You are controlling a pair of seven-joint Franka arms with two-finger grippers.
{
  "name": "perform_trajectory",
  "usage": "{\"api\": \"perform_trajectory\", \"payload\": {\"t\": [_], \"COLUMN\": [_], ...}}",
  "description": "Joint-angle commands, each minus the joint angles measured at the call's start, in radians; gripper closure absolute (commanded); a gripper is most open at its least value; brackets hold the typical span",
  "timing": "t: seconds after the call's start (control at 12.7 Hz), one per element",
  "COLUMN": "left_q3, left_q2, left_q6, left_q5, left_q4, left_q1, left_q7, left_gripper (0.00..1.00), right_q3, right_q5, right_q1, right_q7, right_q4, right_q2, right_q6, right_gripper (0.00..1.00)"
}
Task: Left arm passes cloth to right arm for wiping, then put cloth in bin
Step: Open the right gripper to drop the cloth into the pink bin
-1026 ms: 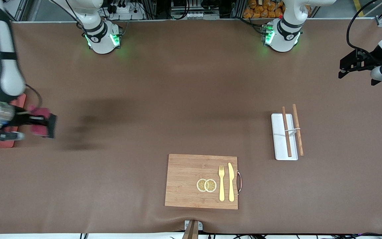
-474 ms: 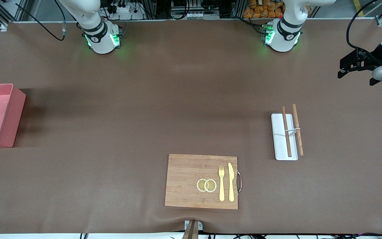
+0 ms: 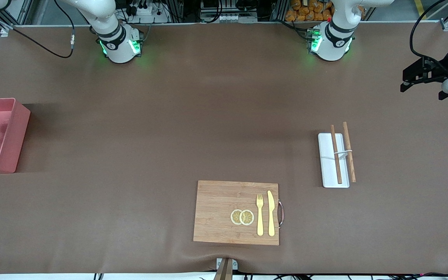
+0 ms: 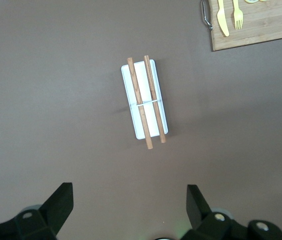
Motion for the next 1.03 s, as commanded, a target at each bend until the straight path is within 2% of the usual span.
{"api": "perform_trajectory", "payload": {"t": [0.0,0.16,0.39,0.55,0.71,0.95], "left_q3": [-0.002,-0.002,-0.007,-0.011,-0.011,-0.011], "left_q2": [-0.017,-0.02,-0.017,-0.014,-0.014,-0.014], "left_q6": [-0.004,-0.006,-0.006,-0.006,-0.006,-0.006], "left_q5": [0.022,0.022,0.022,0.022,0.024,0.024], "left_q4": [0.0,0.0,0.0,0.0,-0.002,-0.002], "left_q1": [0.0,0.0,-0.002,-0.006,-0.009,-0.006], "left_q7": [-0.061,-0.126,-0.14,-0.184,-0.189,-0.186], "left_gripper": [0.0,0.0,0.0,0.0,0.0,0.0], "right_q3": [0.022,0.025,0.03,0.031,0.025,0.028], "right_q5": [0.037,0.041,0.04,0.04,0.037,0.041], "right_q1": [-0.015,-0.004,0.005,0.037,0.103,0.18], "right_q7": [-0.024,-0.019,-0.012,0.002,0.126,0.345], "right_q4": [0.051,0.077,0.226,0.296,0.292,0.284], "right_q2": [0.038,0.018,0.017,-0.029,-0.118,-0.187], "right_q6": [-0.002,-0.086,-0.333,-0.439,-0.475,-0.622], "right_gripper": [0.0,0.0,0.0,0.0,0.0,0.0]}}
